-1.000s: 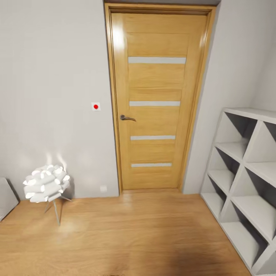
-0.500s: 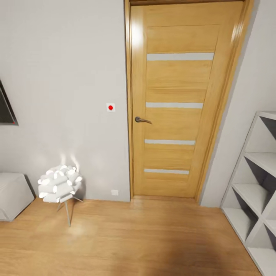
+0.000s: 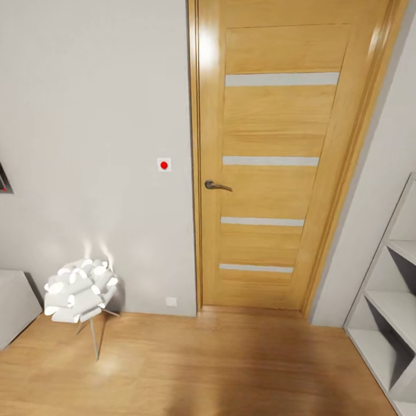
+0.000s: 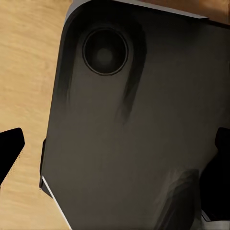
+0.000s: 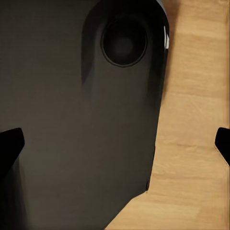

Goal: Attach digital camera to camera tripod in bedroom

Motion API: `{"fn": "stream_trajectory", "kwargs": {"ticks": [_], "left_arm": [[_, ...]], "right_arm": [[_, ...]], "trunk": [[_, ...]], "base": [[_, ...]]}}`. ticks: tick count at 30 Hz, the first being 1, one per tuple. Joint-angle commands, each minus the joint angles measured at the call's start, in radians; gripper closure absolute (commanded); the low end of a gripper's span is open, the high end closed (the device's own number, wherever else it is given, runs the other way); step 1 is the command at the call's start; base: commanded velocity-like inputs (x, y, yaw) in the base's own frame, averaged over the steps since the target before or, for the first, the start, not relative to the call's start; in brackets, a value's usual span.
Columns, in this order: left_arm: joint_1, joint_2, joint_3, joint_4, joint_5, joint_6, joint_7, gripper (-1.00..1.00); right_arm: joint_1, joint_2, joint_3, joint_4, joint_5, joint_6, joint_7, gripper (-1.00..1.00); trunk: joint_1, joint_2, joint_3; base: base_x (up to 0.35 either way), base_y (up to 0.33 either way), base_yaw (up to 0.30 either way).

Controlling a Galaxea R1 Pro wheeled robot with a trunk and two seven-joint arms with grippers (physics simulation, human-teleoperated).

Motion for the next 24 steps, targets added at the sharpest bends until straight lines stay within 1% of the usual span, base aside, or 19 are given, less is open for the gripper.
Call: {"fn": "stream_trajectory", "kwargs": {"ticks": [1,15,18,24], "left_arm": [[0.0,0.0,0.0,-0.001,0.007,0.0,-0.001,-1.0],[0.0,0.001,0.0,-0.001,0.007,0.0,-0.001,-1.0],[0.0,0.001,0.0,-0.001,0.007,0.0,0.0,-1.0],[0.0,0.001,0.0,-0.001,0.007,0.0,0.0,-1.0]], "right_arm": [[0.0,0.0,0.0,-0.001,0.005,0.0,0.0,-1.0],[0.0,0.009,0.0,0.0,0.005,0.001,0.001,-1.0],[0.0,0.007,0.0,0.0,0.005,0.001,0.0,-1.0],[0.0,0.005,0.0,0.0,0.005,0.001,0.0,-1.0]], "trunk": [[0.001,0.0,-0.001],[0.001,0.0,-0.001],[0.001,0.0,-0.001],[0.001,0.0,-0.001]], "base": [[0.324,0.0,0.0],[0.324,0.0,0.004],[0.323,0.0,0.119],[0.324,-0.019,0.234]]}}
